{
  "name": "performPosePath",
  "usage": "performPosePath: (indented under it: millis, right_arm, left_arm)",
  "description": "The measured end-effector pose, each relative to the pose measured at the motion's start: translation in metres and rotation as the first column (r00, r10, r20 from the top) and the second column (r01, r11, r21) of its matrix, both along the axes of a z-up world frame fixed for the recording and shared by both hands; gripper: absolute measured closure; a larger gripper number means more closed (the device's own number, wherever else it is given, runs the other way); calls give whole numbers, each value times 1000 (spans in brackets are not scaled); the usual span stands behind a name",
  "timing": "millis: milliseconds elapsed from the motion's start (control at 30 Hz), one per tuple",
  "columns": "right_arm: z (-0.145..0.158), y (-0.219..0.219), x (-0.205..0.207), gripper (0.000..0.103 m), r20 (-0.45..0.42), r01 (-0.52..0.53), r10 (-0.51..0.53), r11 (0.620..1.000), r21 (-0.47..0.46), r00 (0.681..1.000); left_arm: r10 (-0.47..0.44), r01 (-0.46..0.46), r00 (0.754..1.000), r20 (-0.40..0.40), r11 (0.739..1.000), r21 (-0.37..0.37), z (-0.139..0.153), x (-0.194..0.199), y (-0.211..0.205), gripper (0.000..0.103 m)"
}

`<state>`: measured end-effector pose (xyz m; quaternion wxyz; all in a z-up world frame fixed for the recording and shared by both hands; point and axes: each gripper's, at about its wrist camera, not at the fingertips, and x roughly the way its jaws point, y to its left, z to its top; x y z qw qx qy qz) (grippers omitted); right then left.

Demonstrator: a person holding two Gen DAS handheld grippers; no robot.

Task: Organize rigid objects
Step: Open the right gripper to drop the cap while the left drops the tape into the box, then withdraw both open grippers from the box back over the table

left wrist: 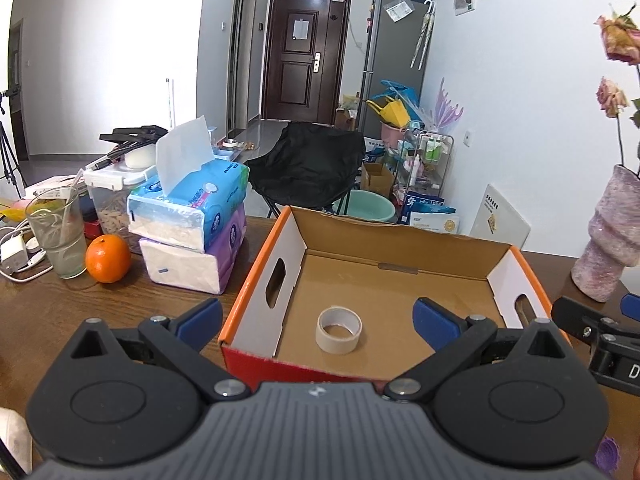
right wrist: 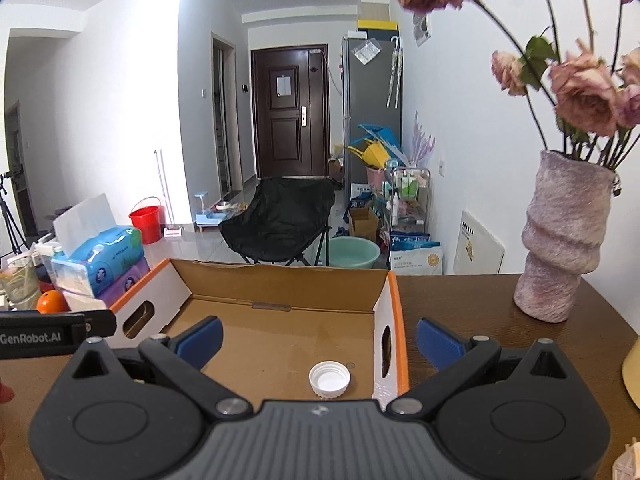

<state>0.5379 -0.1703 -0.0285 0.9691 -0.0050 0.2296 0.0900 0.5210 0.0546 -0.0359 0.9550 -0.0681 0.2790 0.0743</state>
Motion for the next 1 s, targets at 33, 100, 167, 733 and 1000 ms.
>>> performPosePath:
  millis: [33, 100, 167, 733, 1000]
  right_arm:
    - [1, -1, -5, 0, 6, -1, 1, 1000, 1, 1000]
    - [3, -2, -15, 0, 14, -3, 3, 1000, -3, 1000]
    - [5, -4, -24, 0, 21, -4, 4, 1000, -7, 1000]
    - [13, -17, -102, 0, 56, -12, 13, 1000, -22, 998]
    - [16, -21, -131, 0, 60, -6, 8, 1000, -25, 998]
  left_arm:
    - [-6, 6, 1000, -2, 1000, -1, 1, -4, 0, 0]
    - [-12, 12, 1000, 1, 1000, -5, 2, -13, 0, 0]
    - [-16, 16, 1000, 3, 1000, -6, 4, -22, 0, 0]
    - [-50, 50, 998, 31, 999, 7, 18, -100, -6, 0]
    - [-65, 64, 997, 40, 998, 14, 21, -128, -13, 0]
